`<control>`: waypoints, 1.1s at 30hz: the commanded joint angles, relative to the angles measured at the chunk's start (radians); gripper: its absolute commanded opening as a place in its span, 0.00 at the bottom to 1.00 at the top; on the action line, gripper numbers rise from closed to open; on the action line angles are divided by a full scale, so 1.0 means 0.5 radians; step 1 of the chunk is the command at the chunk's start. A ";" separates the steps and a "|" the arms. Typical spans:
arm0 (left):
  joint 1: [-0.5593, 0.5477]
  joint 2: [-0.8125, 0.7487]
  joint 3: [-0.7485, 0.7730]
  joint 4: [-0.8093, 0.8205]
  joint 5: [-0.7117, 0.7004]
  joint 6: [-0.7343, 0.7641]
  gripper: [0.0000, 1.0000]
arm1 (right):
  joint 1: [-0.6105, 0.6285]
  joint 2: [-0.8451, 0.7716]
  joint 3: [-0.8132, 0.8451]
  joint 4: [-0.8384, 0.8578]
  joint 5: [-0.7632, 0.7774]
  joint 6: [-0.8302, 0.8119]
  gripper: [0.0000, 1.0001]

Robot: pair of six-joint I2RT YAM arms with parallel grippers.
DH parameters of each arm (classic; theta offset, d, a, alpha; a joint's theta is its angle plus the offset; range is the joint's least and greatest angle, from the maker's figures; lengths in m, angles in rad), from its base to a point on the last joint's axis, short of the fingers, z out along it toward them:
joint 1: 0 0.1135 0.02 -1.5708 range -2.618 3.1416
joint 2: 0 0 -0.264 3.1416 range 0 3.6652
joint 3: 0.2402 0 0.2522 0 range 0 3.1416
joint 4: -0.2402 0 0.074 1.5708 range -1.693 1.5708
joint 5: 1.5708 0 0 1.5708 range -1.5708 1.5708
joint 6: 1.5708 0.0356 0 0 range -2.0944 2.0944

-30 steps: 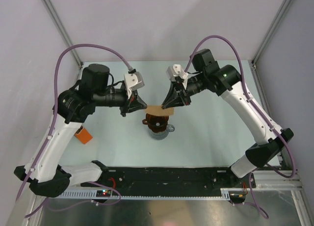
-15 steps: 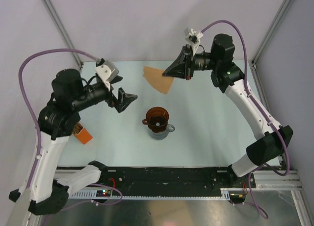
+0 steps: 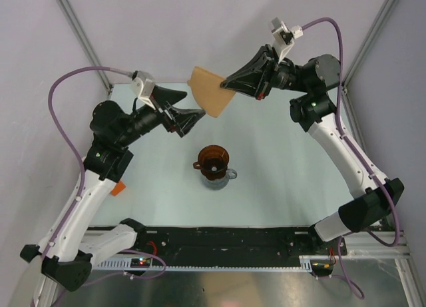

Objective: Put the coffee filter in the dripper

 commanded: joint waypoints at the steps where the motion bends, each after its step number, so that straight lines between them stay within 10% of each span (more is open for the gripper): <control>1: -0.106 0.024 0.007 0.493 0.073 -0.270 0.98 | 0.040 -0.088 -0.067 0.087 0.101 0.071 0.00; 7: -0.176 0.082 0.004 0.567 0.212 -0.349 0.65 | 0.047 -0.139 -0.149 -0.055 0.157 -0.061 0.00; 12: -0.174 0.103 0.027 0.573 0.320 -0.314 0.06 | 0.015 -0.196 -0.218 -0.156 0.142 -0.156 0.00; 15: -0.171 0.111 0.071 0.457 0.337 -0.243 0.01 | 0.006 -0.240 -0.206 -0.477 0.044 -0.435 0.06; 21: -0.201 0.156 0.218 -0.123 0.491 0.239 0.00 | 0.011 -0.254 0.120 -1.832 -0.100 -1.498 0.66; 26: -0.238 0.206 0.277 -0.470 0.610 0.607 0.00 | 0.041 -0.119 0.548 -2.571 -0.110 -2.091 0.71; 33: -0.282 0.313 0.382 -0.635 0.605 0.742 0.00 | 0.205 -0.028 0.665 -2.751 -0.006 -2.289 0.60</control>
